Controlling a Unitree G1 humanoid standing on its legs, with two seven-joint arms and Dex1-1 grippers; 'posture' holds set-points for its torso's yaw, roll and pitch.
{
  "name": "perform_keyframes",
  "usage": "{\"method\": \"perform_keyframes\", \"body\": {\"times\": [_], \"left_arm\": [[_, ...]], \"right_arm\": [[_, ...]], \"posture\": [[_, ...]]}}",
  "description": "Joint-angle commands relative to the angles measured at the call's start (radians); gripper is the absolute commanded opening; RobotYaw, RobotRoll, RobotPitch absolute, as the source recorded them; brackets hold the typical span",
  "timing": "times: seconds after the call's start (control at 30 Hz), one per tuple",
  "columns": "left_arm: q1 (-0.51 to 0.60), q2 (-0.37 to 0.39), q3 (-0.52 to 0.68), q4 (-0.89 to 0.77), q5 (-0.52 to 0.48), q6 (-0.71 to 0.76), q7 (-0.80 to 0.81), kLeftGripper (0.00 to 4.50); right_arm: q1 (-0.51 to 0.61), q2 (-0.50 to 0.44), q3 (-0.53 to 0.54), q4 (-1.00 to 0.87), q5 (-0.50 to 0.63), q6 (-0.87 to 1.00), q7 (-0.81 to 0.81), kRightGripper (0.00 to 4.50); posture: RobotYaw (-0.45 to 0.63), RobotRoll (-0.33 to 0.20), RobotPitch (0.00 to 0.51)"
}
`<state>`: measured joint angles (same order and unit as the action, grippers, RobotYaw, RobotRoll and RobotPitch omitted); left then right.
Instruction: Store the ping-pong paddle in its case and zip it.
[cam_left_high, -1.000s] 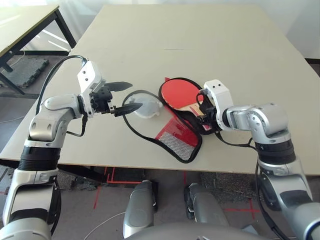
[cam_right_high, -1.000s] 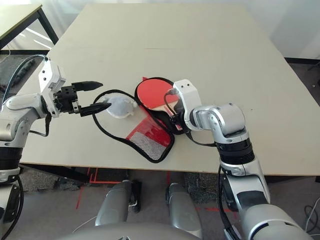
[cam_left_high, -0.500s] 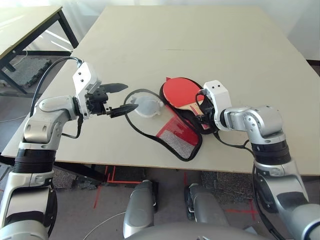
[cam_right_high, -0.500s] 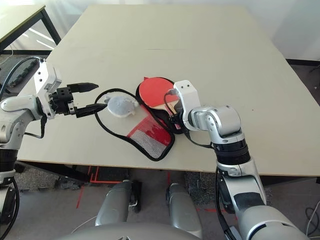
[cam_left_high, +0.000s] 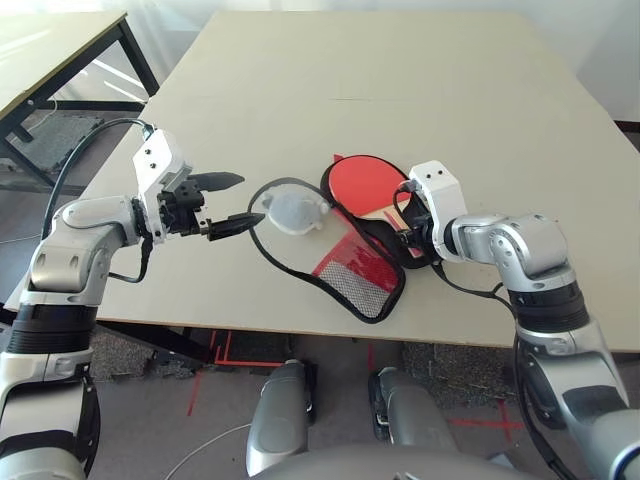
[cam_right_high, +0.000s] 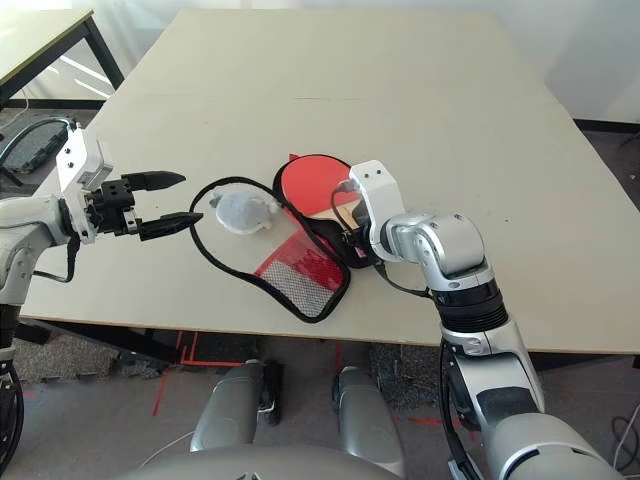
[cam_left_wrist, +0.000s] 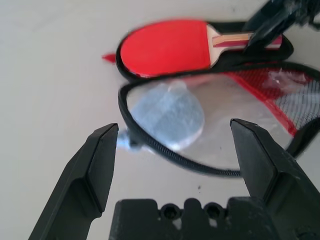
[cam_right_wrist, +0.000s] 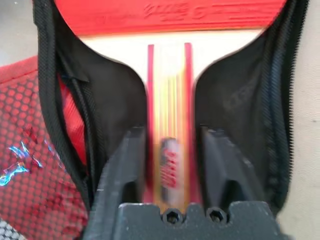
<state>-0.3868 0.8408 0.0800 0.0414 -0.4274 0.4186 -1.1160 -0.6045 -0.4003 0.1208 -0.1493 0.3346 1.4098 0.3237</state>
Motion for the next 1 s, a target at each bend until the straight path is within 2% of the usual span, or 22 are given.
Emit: {"method": "perform_keyframes", "body": {"times": [0.03, 0.13, 0.33, 0.47, 0.67, 0.83, 1.0], "left_arm": [[0.039, 0.048, 0.001, -0.006, 0.027, 0.019, -0.014, 4.5], [0.055, 0.082, 0.003, 0.026, 0.046, 0.009, -0.016, 4.5], [0.081, 0.123, -0.016, 0.035, 0.054, 0.052, -0.041, 4.5], [0.092, 0.1, -0.058, -0.007, 0.025, 0.11, -0.067, 4.5], [-0.012, -0.028, -0.144, 0.011, 0.05, 0.091, -0.063, 4.5], [-0.098, -0.125, -0.199, 0.044, 0.051, 0.079, -0.071, 4.5], [-0.229, -0.265, -0.214, 0.118, 0.054, 0.026, -0.055, 4.5]], "right_arm": [[-0.013, -0.057, -0.018, -0.036, 0.014, -0.106, 0.066, 3.29], [-0.015, -0.092, -0.088, 0.002, 0.015, -0.239, 0.111, 4.45], [-0.003, -0.209, -0.141, 0.134, -0.033, -0.552, 0.23, 4.45], [-0.014, -0.256, -0.157, 0.216, -0.045, -0.63, 0.268, 4.45], [-0.009, -0.288, -0.172, 0.272, -0.055, -0.671, 0.301, 4.45], [0.01, -0.272, -0.256, 0.254, 0.061, -0.56, 0.352, 4.45], [0.06, -0.286, -0.298, 0.246, 0.098, -0.54, 0.374, 4.45]], "posture": [[0.15, 0.0, 0.118], [0.14, 0.0, 0.12], [0.14, 0.0, 0.121], [0.14, 0.0, 0.122], [0.11, 0.0, 0.121], [0.1, 0.0, 0.122], [0.09, 0.0, 0.119]]}}
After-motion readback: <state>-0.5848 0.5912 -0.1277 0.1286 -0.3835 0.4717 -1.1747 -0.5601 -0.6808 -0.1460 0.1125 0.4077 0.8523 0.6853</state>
